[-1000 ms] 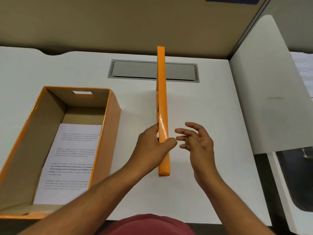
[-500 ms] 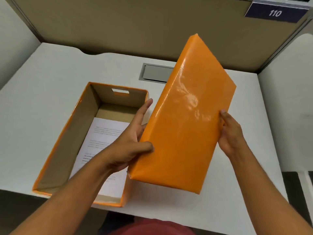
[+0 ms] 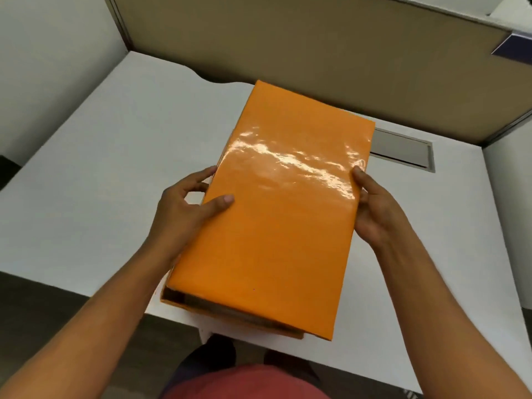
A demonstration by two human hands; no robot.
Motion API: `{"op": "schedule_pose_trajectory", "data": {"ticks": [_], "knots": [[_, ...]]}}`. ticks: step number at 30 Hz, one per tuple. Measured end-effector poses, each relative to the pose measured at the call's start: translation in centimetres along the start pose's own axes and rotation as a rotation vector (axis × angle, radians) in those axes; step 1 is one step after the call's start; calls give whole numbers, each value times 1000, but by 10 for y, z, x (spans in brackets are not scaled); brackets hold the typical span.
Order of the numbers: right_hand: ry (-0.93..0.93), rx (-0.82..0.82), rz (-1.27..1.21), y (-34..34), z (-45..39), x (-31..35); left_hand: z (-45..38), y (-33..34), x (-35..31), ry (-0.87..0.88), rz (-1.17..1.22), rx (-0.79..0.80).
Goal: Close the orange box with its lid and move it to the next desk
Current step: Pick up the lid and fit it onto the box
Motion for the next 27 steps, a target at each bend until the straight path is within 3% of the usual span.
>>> {"op": "schedule_pose_trajectory", "data": {"ticks": [10,27], "knots": [[-103,-395,320,9,1,-36,-5,-27,60,-19,-142,23],[-169,-489,870,9,-5,-27,-1,-4,79,-34,-191,61]]}}
Point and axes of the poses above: each hand's wrist, its own z-axis away from the middle knuckle, its own y-axis out of the palm, x = y × z, the point moved 10 cm from there along -z, towards the middle knuckle, and after that the axes turned 15 degrees about x, right-handed, at the moved point
